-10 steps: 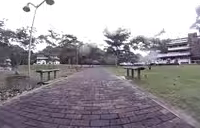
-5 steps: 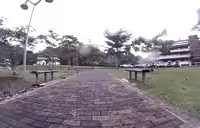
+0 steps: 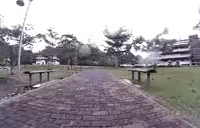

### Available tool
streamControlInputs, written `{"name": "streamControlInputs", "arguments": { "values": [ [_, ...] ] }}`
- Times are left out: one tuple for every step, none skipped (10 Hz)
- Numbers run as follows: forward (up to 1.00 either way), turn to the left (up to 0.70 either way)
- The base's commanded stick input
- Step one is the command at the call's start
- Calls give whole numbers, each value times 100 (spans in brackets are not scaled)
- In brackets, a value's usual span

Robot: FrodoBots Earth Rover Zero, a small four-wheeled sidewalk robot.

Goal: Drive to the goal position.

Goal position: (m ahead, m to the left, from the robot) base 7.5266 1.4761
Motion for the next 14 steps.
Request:
{"name": "streamControlInputs", "arguments": {
  "values": [
    [70,0],
    [70,0],
    [70,0],
    [70,0],
    [70,0],
    [70,0],
    [70,0],
    [70,0],
    [70,0],
    [70,0],
    [70,0],
    [70,0],
    [70,0],
    [70,0]
  ]
}}
